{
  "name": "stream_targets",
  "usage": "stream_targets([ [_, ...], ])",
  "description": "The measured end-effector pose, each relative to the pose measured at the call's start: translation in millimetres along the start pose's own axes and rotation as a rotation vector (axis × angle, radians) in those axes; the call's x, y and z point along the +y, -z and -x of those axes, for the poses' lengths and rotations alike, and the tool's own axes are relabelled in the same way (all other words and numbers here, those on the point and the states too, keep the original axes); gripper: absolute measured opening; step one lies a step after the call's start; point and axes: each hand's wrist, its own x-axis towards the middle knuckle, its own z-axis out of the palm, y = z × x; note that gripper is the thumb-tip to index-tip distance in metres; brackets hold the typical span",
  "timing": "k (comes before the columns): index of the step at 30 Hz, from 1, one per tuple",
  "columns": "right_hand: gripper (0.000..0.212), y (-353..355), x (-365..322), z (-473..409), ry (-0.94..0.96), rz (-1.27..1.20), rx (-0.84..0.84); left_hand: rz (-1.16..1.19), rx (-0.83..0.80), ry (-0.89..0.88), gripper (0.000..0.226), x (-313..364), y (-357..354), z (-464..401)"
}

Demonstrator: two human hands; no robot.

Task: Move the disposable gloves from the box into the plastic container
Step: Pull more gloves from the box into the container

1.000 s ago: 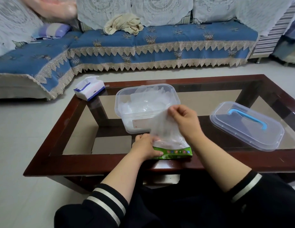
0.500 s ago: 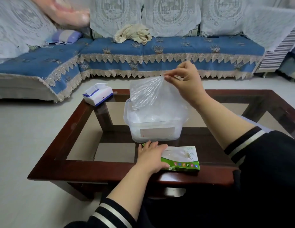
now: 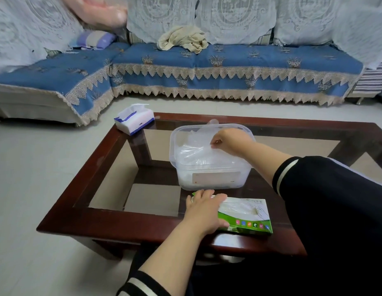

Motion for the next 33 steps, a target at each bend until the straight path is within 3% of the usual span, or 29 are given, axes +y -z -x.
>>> stream_targets([
  [6, 0.043, -12, -6, -7, -0.082, 0.0, -0.325, -0.005, 0.007, -0.001, 0.076, 1, -1, 0],
  [10, 0.074, -5, -18, -9, -0.161, -0.074, -0.522, -0.006, 0.004, 0.005, 0.076, 2, -1, 0],
  [13, 0.084, 7, -23, -4, -0.159, -0.036, -0.544, -0.004, 0.007, 0.006, 0.077, 1, -1, -1],
  [15, 0.078, 15, -23, 3, -0.141, -0.092, -0.452, -0.008, 0.008, 0.002, 0.077, 1, -1, 0],
  [17, 0.059, 24, -21, 12, -0.126, -0.236, -0.273, -0.013, 0.009, -0.003, 0.078, 2, -1, 0],
  [20, 0.03, 35, -19, 29, -0.163, -0.522, 0.031, -0.01, 0.01, -0.009, 0.079, 1, 0, 0],
  [25, 0.012, 42, -13, 65, -0.326, -1.056, 0.369, 0.038, 0.018, -0.022, 0.079, 2, -1, 0],
  [28, 0.007, 43, -11, 85, -0.293, -1.084, 0.423, 0.049, 0.009, -0.021, 0.078, 4, -1, 1],
  [33, 0.011, 28, -18, 128, -0.163, -0.912, 0.572, 0.047, -0.005, -0.017, 0.079, 4, 1, 0],
])
